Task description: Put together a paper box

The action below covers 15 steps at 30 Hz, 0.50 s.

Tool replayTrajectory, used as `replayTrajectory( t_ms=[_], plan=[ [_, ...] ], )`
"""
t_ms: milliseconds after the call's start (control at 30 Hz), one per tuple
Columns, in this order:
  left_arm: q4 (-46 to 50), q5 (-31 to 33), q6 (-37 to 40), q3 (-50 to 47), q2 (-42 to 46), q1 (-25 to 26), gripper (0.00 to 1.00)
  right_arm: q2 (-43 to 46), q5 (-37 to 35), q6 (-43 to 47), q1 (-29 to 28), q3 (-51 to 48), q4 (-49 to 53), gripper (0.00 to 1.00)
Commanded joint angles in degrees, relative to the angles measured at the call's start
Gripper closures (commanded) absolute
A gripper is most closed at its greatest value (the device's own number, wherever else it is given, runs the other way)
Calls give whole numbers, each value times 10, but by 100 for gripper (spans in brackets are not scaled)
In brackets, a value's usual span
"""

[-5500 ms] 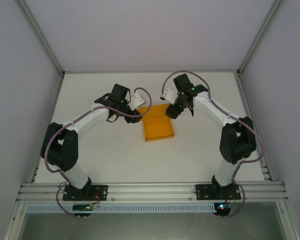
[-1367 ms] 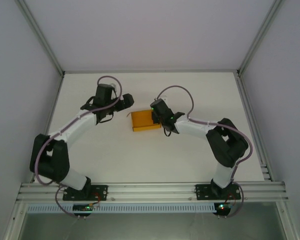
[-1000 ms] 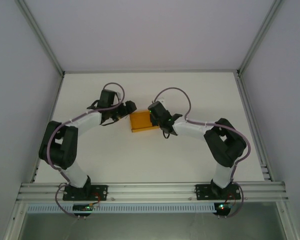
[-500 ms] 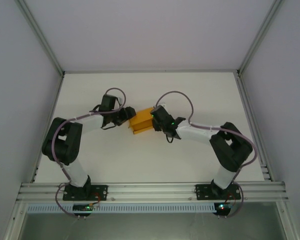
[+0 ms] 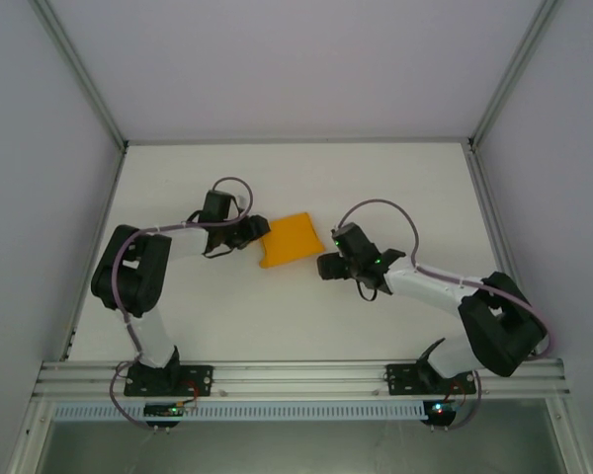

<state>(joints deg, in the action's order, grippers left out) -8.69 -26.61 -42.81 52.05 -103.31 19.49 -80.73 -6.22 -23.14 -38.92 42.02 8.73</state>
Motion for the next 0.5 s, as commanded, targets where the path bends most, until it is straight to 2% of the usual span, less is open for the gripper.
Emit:
replayTrajectory(
  t_ms=[0,67,100,267,333,467],
  plan=[
    [18,1,18,-18,-30,-5,57,24,72,8,28,-3,-21,15],
    [-1,-13,20,-23,-38,-12,61,28,101,8,49,1,-33,3],
    [-14,-22,17,-27,-44,-17,61,29,114,8,58,3,-40,1],
    [-94,-77,-2,-56,-68,-41,68,1,192,-56,110,23,-89,1],
    [-119,-89,-7,-68,-70,-48,72,-24,213,-72,116,43,-96,1],
    [-133,-93,-1,-81,-72,-56,73,-85,246,-90,119,93,-96,1]
  ],
)
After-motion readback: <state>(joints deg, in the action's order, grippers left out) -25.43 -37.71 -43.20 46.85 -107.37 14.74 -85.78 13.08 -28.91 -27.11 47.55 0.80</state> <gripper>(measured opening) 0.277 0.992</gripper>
